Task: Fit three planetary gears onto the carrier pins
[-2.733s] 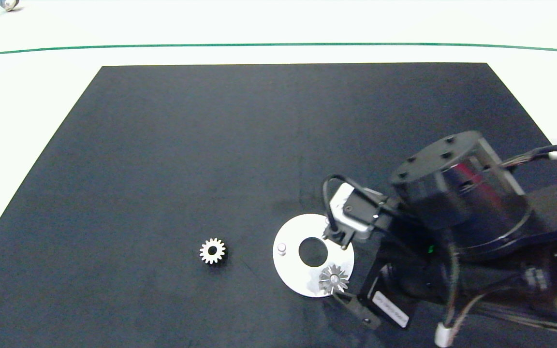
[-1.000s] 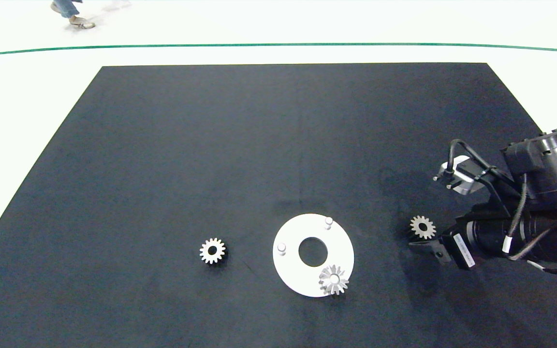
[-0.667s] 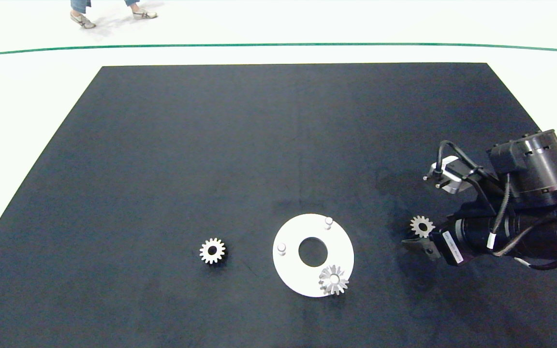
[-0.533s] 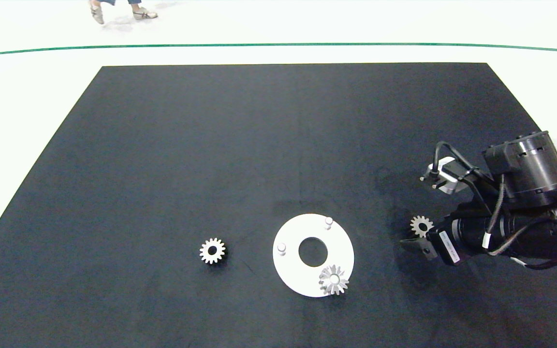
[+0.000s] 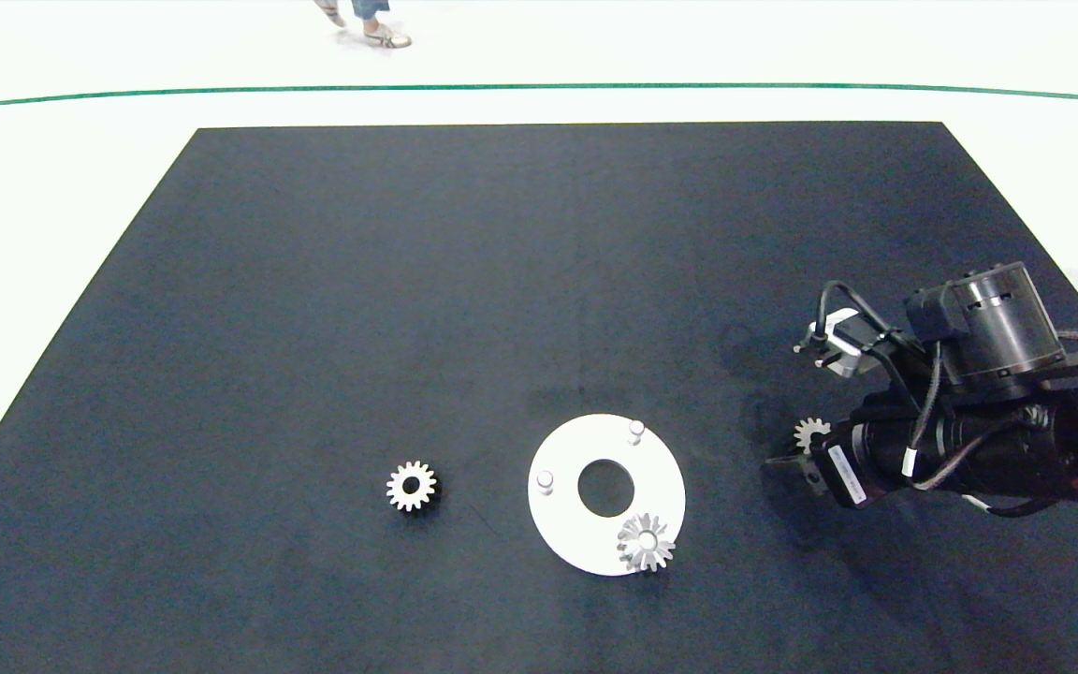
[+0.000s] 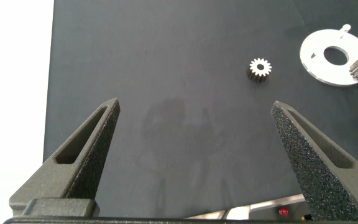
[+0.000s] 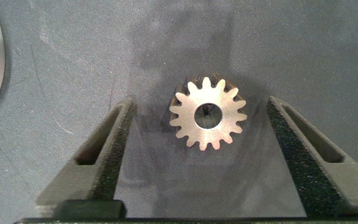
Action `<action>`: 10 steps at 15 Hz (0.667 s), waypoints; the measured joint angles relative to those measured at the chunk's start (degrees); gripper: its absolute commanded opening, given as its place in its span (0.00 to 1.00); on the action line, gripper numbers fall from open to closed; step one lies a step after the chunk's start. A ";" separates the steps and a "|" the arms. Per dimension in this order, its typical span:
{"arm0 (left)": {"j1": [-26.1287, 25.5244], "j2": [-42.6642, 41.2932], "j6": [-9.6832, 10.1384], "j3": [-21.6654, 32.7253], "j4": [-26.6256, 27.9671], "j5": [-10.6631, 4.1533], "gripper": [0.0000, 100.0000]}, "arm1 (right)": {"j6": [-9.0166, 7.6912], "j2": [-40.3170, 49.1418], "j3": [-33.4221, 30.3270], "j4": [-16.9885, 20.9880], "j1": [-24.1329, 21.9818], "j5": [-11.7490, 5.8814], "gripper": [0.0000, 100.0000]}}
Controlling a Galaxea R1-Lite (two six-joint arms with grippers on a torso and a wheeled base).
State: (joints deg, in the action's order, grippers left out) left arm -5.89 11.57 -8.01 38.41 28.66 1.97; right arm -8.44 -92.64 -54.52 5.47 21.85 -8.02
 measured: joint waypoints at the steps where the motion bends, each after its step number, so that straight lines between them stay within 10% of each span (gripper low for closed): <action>1: 0.00 0.00 -0.06 0.00 0.00 0.02 1.00 | 0.00 -0.02 0.02 0.00 -0.05 0.00 0.80; 10: 0.00 0.00 -0.80 0.01 0.00 0.02 1.00 | 0.00 -0.17 -0.74 0.01 -0.16 1.05 0.61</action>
State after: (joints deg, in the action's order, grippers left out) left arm -5.89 11.57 -8.81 38.42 28.66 2.00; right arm -8.44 -92.81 -55.26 5.49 21.69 -6.97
